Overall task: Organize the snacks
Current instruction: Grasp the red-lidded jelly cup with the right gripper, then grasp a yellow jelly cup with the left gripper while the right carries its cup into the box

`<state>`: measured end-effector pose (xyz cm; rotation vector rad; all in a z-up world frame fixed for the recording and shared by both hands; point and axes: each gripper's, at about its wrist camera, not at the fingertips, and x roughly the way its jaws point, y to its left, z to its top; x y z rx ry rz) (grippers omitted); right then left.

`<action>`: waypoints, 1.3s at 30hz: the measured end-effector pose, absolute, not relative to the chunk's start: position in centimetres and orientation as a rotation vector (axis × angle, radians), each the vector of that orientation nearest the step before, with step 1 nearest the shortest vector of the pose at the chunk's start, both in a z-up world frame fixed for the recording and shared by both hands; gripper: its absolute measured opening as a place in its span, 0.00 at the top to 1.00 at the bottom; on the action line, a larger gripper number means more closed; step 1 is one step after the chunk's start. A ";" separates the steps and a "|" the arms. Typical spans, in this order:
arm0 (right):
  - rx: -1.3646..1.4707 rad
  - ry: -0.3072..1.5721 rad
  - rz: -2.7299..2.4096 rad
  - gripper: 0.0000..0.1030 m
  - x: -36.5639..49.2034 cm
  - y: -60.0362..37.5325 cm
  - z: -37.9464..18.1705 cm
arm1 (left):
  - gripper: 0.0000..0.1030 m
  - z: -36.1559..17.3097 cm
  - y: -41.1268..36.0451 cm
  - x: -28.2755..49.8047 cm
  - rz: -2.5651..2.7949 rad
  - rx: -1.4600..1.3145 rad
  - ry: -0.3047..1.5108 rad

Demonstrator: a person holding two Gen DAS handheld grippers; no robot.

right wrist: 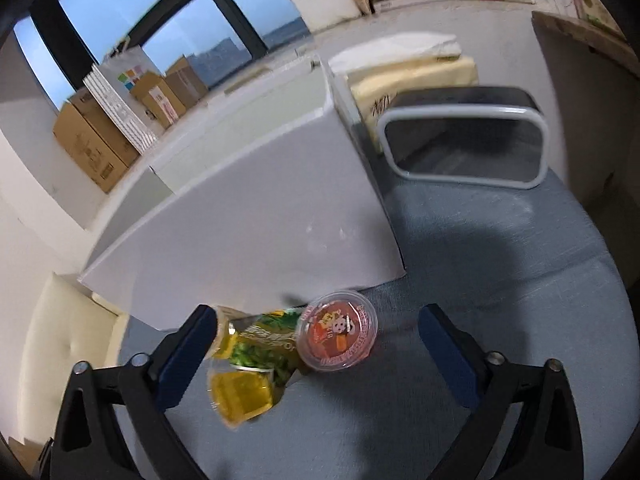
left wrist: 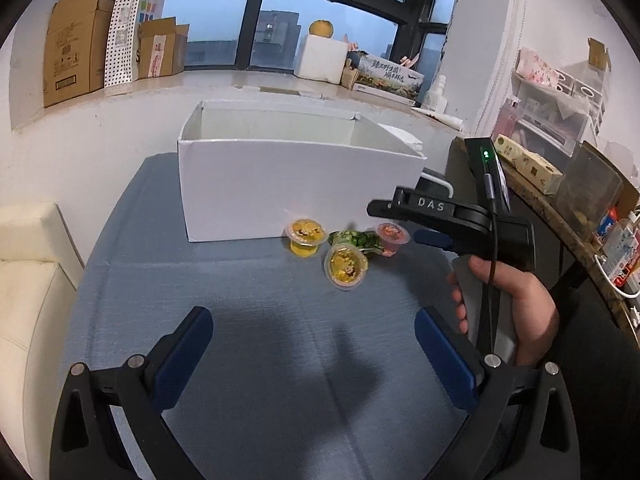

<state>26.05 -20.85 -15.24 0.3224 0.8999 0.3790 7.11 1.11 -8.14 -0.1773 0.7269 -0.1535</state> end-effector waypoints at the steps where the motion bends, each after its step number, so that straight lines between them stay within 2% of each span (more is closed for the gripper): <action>1: 0.313 0.915 0.377 0.25 26.3 -20.7 -15.6 | 0.00 -8.4 1.2 7.4 -0.151 -0.182 0.732; 2: 0.293 0.929 0.366 0.48 26.5 -20.6 -15.9 | 0.00 -8.6 1.3 7.6 -0.151 -0.187 0.737; 3: 0.267 0.945 0.353 0.53 26.7 -20.5 -16.3 | 0.00 -8.8 1.4 7.8 -0.148 -0.189 0.744; 26: 0.208 0.822 0.482 0.53 23.0 -23.8 -13.3 | 0.00 -8.8 1.7 13.4 -0.092 -0.201 0.751; 39: 0.287 0.748 0.545 0.53 16.3 -28.2 -10.3 | 0.00 -11.1 2.5 20.6 -0.043 -0.289 0.827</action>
